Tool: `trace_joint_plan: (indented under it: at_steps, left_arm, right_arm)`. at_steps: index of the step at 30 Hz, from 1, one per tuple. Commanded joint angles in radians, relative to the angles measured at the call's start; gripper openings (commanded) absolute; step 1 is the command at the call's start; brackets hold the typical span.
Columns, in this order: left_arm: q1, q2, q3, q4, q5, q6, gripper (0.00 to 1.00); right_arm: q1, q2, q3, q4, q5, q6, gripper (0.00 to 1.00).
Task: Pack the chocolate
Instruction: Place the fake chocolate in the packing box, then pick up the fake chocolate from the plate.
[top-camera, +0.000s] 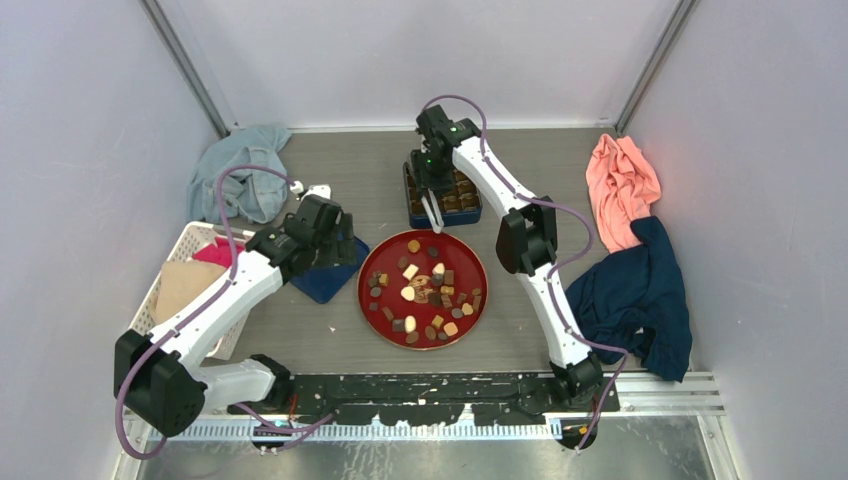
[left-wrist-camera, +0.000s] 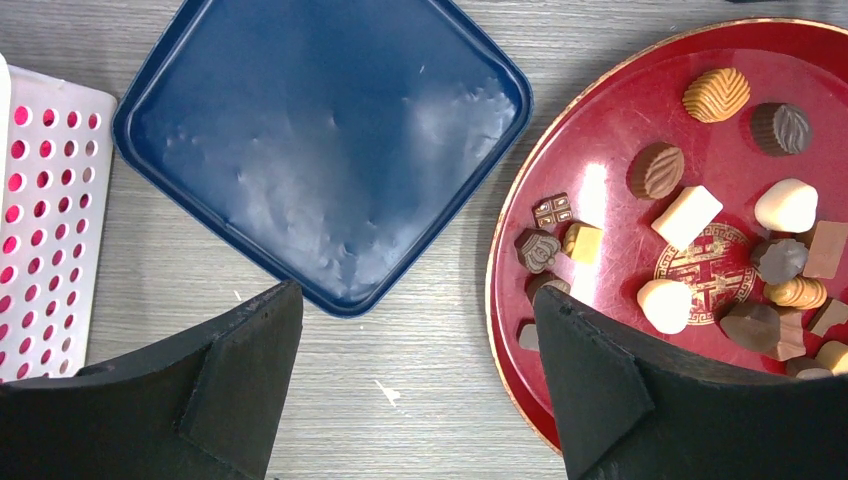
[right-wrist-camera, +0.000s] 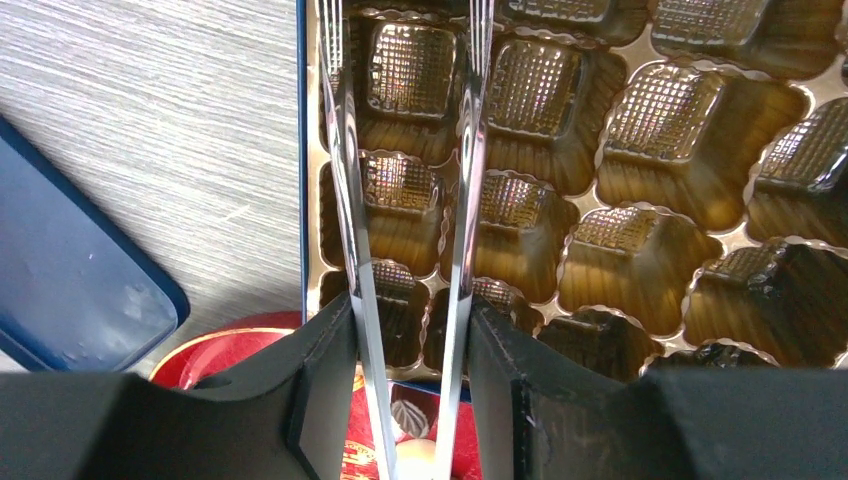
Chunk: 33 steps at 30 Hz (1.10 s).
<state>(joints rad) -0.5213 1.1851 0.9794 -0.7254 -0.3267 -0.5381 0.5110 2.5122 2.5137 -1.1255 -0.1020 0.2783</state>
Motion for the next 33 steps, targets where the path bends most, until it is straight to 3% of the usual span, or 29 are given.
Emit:
trace_joint_plan:
  at_steps: [1, 6, 13, 16, 22, 27, 33]
  left_arm:
    - [0.007, -0.01, 0.018, 0.004, -0.021, 0.012, 0.86]
    - [0.007, -0.015, 0.009, 0.011, -0.02, 0.007, 0.86]
    - [0.007, -0.012, 0.014, 0.007, -0.014, 0.004, 0.86]
    - [0.007, -0.016, 0.013, 0.007, -0.013, 0.001, 0.86]
    - [0.008, -0.021, 0.005, 0.012, 0.006, -0.012, 0.86]
    - [0.007, -0.031, 0.003, 0.014, 0.016, -0.013, 0.86]
    - [0.007, -0.052, -0.007, 0.028, 0.025, -0.009, 0.86]
  right_arm:
    - [0.0, -0.029, 0.051, 0.02, -0.022, 0.001, 0.48]
    - [0.0, -0.034, 0.049, 0.018, -0.025, -0.005, 0.53]
    - [0.0, -0.058, 0.041, 0.021, -0.025, -0.005, 0.49]
    - [0.0, -0.096, 0.013, 0.027, -0.015, -0.009, 0.45]
    - [0.001, -0.195, -0.049, 0.03, 0.001, -0.013, 0.27]
    - [0.003, -0.365, -0.26, 0.08, 0.016, -0.004, 0.2]
    - [0.032, -0.68, -0.676, 0.119, 0.059, 0.016, 0.2]
